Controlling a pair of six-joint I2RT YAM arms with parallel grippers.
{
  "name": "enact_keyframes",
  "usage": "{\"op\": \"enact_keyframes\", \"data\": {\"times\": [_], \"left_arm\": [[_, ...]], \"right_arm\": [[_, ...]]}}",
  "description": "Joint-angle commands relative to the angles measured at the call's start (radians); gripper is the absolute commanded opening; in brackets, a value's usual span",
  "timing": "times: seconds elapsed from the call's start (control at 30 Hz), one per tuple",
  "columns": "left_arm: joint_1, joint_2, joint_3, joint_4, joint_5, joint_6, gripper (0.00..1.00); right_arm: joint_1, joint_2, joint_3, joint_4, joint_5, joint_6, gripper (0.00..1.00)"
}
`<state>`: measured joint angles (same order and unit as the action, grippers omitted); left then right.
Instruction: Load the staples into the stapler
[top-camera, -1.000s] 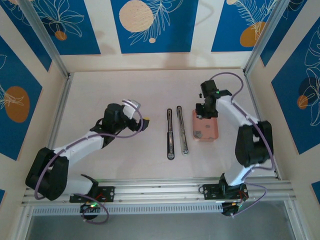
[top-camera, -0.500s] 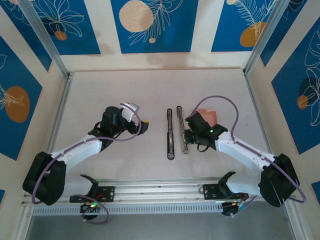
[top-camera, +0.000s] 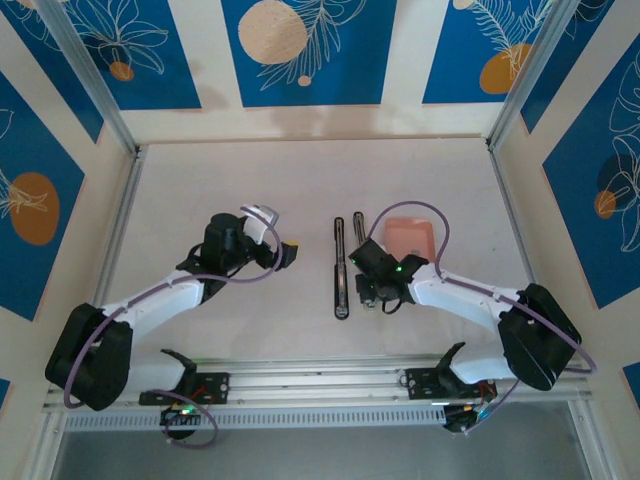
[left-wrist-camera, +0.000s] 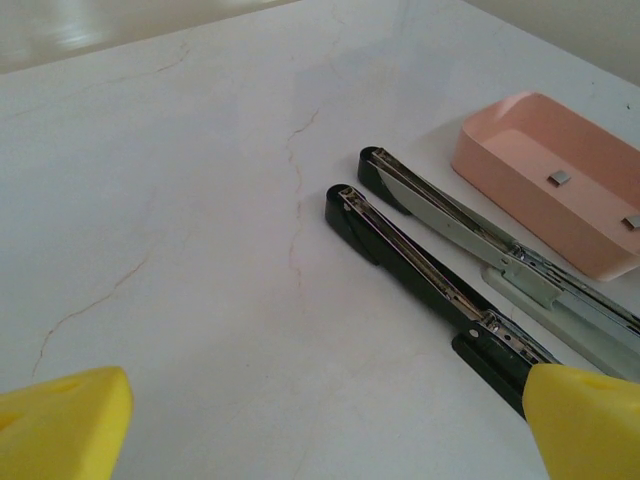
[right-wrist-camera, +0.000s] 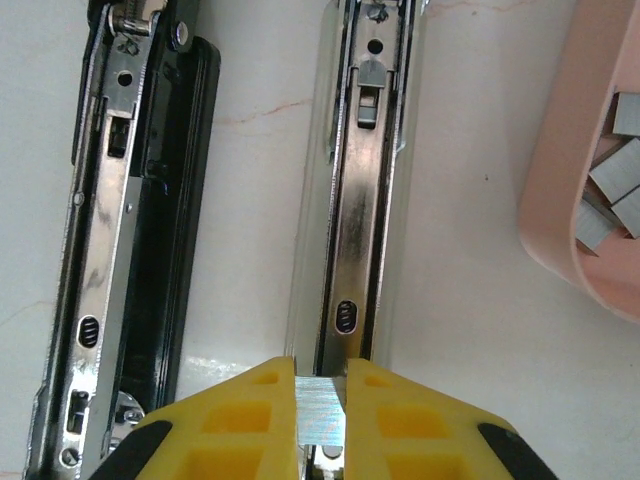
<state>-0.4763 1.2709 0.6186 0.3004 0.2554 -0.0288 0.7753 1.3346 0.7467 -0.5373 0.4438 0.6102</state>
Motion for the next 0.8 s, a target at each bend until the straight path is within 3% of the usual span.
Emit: {"op": "enact_keyframes", "data": {"times": [0.0,0.77], "left_arm": [[-0.006,-0.016,-0.009,0.025,0.02,-0.015,1.0],[-0.005,-0.004,-0.007,0.038,0.031,-0.024,1.0]], "right_arm": [[0.012,0.007,0.037,-0.02,0.039,0.02,0.15],[-0.01,0.011,0.011,-0.005,-0.006,0.034,0.15]]}}
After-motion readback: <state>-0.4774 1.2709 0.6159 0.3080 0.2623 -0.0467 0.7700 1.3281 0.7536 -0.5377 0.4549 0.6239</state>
